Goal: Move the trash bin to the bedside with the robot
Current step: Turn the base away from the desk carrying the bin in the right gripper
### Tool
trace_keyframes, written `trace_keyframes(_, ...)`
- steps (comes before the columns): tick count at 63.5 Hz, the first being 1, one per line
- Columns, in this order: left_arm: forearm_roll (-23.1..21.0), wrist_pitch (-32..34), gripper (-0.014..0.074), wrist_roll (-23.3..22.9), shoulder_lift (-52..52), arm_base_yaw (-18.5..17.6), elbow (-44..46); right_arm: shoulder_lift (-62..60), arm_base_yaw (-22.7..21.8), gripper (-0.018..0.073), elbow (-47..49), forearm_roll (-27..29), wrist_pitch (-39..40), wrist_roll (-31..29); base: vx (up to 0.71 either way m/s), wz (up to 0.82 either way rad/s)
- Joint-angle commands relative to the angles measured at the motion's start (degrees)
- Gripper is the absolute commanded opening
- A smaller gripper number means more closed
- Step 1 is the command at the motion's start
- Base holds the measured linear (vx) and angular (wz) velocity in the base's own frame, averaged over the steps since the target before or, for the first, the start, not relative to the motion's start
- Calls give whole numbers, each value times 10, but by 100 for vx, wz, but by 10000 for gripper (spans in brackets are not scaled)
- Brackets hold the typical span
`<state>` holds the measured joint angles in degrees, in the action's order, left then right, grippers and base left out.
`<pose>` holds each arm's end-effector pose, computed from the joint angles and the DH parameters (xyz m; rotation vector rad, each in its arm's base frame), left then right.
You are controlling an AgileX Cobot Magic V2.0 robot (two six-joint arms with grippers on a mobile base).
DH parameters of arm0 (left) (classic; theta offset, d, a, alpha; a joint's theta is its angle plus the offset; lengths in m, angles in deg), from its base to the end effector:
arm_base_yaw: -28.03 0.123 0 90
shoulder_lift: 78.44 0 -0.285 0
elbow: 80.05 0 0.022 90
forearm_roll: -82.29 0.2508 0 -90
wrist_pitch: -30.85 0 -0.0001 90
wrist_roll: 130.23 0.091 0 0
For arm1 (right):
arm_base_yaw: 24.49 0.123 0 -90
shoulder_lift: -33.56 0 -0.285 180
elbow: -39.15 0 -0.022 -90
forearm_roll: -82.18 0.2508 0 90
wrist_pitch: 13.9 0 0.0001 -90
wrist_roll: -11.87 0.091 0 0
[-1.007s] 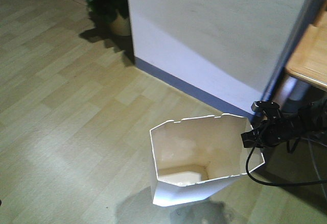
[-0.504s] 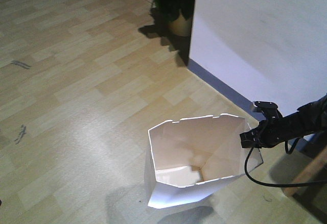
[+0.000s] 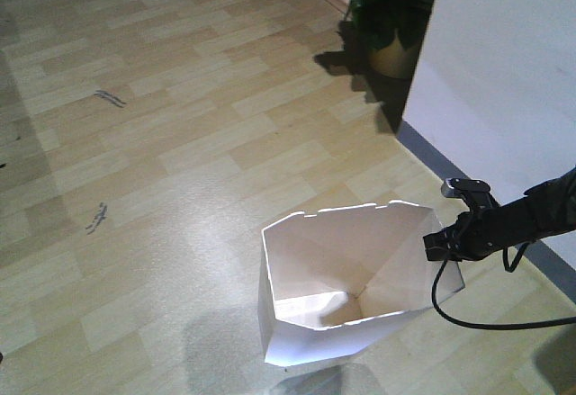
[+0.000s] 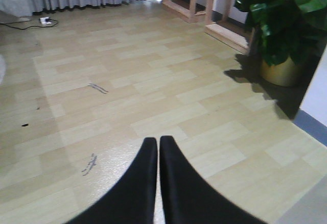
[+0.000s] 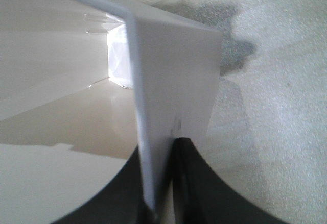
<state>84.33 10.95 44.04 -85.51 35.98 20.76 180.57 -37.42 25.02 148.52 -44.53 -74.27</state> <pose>0.0527 0.0085 0.1710 -0.1983 1.8424 0.0615 0.3493 -0.0365 -0.0321 -0.2855 2.8214 0.6256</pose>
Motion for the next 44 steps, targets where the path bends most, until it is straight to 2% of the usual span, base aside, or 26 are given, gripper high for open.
trace_keyframes(1, -1, 38, -6, -2, 8, -2, -2, -46, -2, -5, 8, 39, -109, 7, 10, 31)
trace_keyframes(44, -1, 38, -6, -2, 8, -2, -2, -46, -2, -5, 8, 39, -109, 7, 10, 33)
